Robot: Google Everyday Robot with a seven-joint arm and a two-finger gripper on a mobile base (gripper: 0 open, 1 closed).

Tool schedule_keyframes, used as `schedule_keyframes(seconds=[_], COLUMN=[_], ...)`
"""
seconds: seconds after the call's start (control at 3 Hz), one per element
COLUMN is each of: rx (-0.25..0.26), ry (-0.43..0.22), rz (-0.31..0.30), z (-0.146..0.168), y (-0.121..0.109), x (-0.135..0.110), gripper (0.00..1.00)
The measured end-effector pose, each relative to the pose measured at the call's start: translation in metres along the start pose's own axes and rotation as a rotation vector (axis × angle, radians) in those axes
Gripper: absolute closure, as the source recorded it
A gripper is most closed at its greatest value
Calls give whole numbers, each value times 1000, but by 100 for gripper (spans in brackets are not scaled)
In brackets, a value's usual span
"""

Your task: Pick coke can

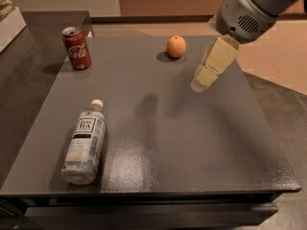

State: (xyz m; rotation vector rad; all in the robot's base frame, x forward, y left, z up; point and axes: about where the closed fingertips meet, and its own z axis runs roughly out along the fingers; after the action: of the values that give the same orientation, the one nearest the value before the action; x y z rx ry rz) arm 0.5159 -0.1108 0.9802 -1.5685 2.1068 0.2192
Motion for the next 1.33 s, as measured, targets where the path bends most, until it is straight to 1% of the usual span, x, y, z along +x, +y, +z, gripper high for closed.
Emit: schedule_keyframes(seconds=[0.33, 0.67, 1.0, 1.33], rx=[16, 65, 115, 131], ry=[-97, -170, -230, -294], rz=[50, 104, 162, 203], z=[32, 62, 91, 122], y=[-15, -30, -50, -61], x=[-44, -83, -119, -155], gripper=[0, 0, 0, 0])
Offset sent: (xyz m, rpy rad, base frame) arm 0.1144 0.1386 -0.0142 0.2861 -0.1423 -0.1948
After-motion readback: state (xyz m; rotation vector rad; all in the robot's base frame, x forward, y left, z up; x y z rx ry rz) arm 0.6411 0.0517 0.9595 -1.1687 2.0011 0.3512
